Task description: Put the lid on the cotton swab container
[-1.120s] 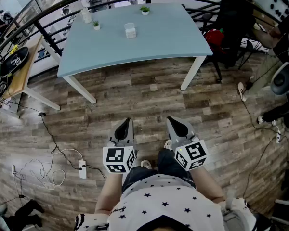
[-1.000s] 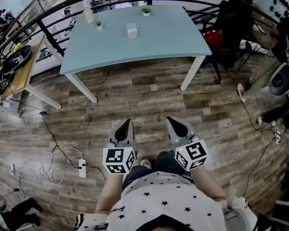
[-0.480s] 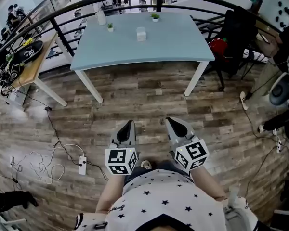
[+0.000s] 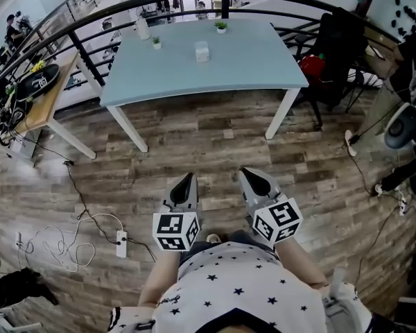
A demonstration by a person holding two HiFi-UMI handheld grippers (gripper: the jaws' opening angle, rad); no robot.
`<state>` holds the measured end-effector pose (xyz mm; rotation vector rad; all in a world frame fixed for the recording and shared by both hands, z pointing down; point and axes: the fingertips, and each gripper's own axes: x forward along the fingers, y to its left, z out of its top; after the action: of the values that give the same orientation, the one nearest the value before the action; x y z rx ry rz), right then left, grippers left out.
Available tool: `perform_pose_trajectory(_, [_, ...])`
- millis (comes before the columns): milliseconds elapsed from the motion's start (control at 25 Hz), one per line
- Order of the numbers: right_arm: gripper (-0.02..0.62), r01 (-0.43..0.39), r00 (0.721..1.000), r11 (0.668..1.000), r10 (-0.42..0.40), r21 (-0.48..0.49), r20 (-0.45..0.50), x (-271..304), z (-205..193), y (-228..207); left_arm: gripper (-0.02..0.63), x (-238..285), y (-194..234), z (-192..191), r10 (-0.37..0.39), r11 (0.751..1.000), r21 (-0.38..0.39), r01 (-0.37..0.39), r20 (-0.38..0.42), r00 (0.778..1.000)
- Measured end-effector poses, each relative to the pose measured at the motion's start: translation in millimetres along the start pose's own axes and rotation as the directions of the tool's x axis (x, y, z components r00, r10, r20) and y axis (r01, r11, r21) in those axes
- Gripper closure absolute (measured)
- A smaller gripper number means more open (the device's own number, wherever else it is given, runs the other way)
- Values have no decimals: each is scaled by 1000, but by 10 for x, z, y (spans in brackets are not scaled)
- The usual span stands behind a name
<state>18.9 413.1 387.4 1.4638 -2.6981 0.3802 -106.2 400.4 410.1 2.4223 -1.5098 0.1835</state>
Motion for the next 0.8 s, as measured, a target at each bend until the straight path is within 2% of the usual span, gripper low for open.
perform_pose_trajectory(160, [580, 1, 1000, 1000, -1, 12, -5, 116, -35, 28, 600, 48, 93, 14, -19, 1000, 12, 19, -3, 1000])
perform_pose_trajectory(360, [560, 6, 1000, 1000, -6, 19, -14, 220, -76, 54, 533, 93, 170, 4, -44, 999, 26, 44, -16, 999])
perform_pose_trajectory(600, [484, 28, 999, 999, -27, 35, -39, 243, -154, 21, 469, 106, 188, -35, -77, 997, 18, 77, -21, 997])
perform_pose_trajectory(800, [428, 23, 999, 998, -20, 52, -48, 272, -182, -33, 421, 155, 193, -30, -76, 997, 10, 76, -11, 997])
